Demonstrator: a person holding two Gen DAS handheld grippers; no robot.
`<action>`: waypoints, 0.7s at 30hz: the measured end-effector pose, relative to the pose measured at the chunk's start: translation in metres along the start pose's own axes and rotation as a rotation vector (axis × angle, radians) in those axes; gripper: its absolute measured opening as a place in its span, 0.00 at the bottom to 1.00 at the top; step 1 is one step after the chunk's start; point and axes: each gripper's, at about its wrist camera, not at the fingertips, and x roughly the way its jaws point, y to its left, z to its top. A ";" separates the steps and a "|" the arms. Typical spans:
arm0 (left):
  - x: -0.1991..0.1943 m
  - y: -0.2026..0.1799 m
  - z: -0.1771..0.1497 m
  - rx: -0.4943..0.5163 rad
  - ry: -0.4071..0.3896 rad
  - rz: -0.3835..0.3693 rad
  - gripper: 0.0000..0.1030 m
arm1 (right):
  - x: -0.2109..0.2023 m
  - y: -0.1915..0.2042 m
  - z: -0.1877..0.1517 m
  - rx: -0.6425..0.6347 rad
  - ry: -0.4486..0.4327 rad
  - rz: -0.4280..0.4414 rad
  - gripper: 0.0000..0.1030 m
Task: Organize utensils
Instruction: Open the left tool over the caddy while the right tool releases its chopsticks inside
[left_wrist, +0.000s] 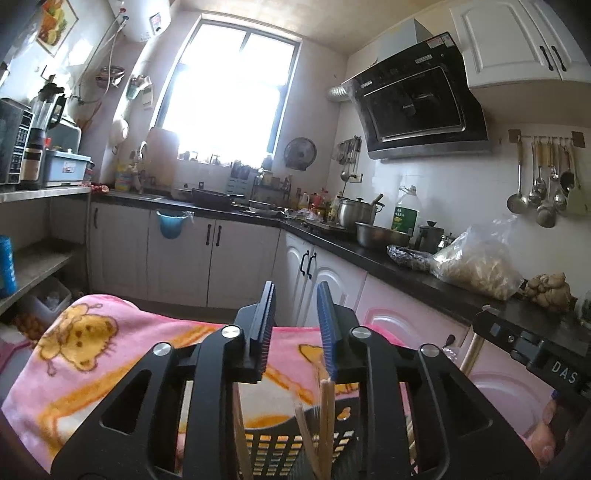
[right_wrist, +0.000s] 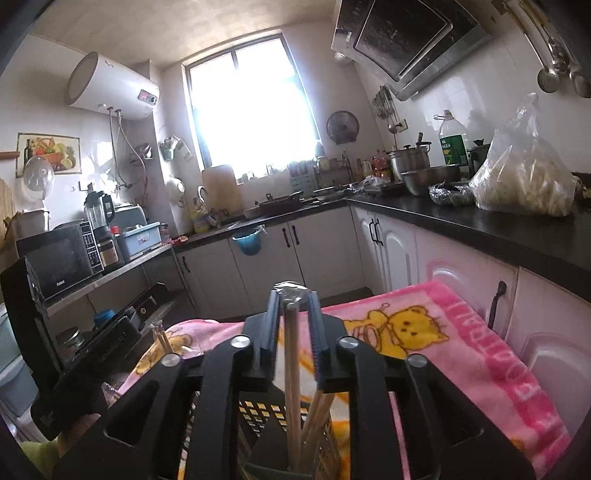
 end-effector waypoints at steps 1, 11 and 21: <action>-0.001 0.000 0.000 -0.002 0.003 -0.002 0.17 | -0.002 -0.001 -0.001 0.001 0.001 0.003 0.20; -0.015 -0.003 0.001 -0.005 0.021 -0.019 0.25 | -0.022 -0.005 0.003 0.011 -0.014 0.000 0.36; -0.031 -0.010 0.004 -0.014 0.037 -0.047 0.54 | -0.044 -0.003 0.003 0.002 -0.002 -0.007 0.47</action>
